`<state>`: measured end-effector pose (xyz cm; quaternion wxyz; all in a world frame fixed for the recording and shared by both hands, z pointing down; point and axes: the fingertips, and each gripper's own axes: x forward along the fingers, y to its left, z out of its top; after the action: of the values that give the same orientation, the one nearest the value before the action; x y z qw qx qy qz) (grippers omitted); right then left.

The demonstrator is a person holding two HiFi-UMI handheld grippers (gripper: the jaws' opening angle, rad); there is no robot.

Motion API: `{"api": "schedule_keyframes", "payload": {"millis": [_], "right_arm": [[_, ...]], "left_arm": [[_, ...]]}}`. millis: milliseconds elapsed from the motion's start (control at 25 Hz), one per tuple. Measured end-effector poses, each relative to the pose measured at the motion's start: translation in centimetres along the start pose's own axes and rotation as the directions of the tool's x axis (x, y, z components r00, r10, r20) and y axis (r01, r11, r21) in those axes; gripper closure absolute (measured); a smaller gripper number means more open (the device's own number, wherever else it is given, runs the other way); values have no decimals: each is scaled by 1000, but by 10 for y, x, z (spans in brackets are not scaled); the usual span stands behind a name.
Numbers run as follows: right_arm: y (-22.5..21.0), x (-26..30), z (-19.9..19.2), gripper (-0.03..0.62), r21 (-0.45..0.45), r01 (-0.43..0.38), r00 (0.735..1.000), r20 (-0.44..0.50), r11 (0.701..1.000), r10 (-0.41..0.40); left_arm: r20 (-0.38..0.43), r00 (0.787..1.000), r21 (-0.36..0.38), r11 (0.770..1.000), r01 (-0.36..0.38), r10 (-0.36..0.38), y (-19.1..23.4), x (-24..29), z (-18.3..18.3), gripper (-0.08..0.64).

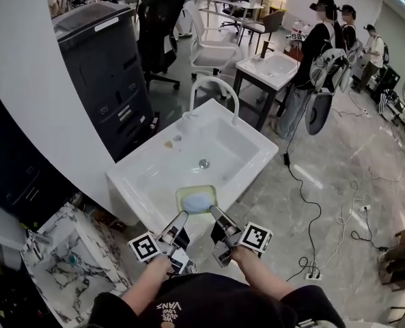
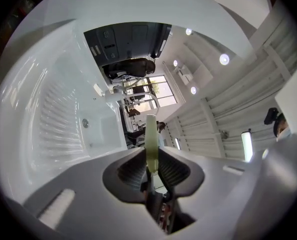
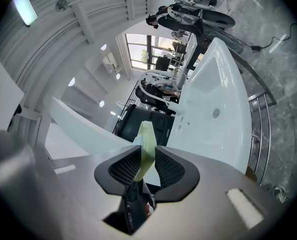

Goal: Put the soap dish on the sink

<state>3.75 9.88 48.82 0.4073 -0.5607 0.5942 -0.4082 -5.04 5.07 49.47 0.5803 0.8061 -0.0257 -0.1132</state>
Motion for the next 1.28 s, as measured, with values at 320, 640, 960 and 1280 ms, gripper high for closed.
{"api": "schedule_keyframes", "payload": {"millis": [320,640,960,1280], "right_arm": [[-17,29,4,512,-71,77,997,10,994,-77],[-23,59,2,512,12,40,999,-14,999,-40],[-34,98,23,512,0,40,995,-97,999,-39],[-40,147,51,512,-57,-37,978,-209,998,24]], "left_arm": [[-17,1000,6,1000,10,-10,14,8,34,436],[25,1000,-3,1000,-15,15,28,12,55,436],[105,994,10,999,-33,32,39,34,83,436],[197,979,19,998,-63,58,54,63,111,436]]}}
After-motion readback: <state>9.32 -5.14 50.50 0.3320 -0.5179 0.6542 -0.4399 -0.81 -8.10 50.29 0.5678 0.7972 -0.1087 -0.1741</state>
